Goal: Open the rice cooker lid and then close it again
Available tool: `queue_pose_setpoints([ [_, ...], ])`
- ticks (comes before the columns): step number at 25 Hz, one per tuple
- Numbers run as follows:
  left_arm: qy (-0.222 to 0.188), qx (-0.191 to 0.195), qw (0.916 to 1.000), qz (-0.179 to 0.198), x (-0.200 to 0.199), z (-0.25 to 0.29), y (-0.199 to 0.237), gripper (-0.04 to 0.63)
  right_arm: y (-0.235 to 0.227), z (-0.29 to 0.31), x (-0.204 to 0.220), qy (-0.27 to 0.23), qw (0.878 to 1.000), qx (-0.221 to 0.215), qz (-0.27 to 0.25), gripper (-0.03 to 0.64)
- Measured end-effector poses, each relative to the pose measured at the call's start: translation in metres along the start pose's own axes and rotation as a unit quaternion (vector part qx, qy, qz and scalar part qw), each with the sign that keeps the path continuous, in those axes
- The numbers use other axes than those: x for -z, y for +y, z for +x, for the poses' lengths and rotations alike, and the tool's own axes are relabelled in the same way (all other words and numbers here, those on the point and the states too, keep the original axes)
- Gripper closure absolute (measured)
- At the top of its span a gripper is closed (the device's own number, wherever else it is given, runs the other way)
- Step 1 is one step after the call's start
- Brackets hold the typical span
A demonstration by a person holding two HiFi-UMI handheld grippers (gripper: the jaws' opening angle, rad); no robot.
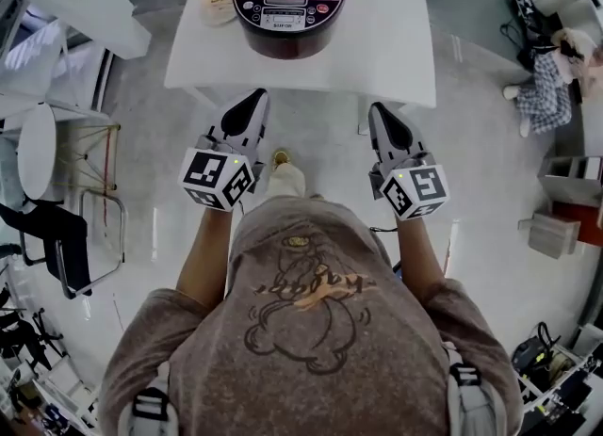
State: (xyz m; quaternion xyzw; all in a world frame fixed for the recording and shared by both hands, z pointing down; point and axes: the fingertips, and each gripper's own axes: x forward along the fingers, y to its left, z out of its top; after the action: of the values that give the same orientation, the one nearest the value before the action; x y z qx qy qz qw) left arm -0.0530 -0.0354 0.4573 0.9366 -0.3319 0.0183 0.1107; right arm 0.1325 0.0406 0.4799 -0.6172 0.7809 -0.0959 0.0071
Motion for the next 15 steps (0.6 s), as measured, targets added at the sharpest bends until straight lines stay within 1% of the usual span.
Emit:
queue_pose_setpoints([
  [6, -0.002, -0.005, 1.0, -0.001, -0.003, -0.003, -0.002, 0.574, 0.0, -0.002, -0.002, -0.012, 1.0, 0.019, 0.001, 0.618],
  [15, -0.006, -0.005, 1.0, -0.001, -0.01, -0.004, -0.002, 0.574, 0.015, 0.007, -0.008, -0.016, 1.0, 0.002, 0.001, 0.618],
])
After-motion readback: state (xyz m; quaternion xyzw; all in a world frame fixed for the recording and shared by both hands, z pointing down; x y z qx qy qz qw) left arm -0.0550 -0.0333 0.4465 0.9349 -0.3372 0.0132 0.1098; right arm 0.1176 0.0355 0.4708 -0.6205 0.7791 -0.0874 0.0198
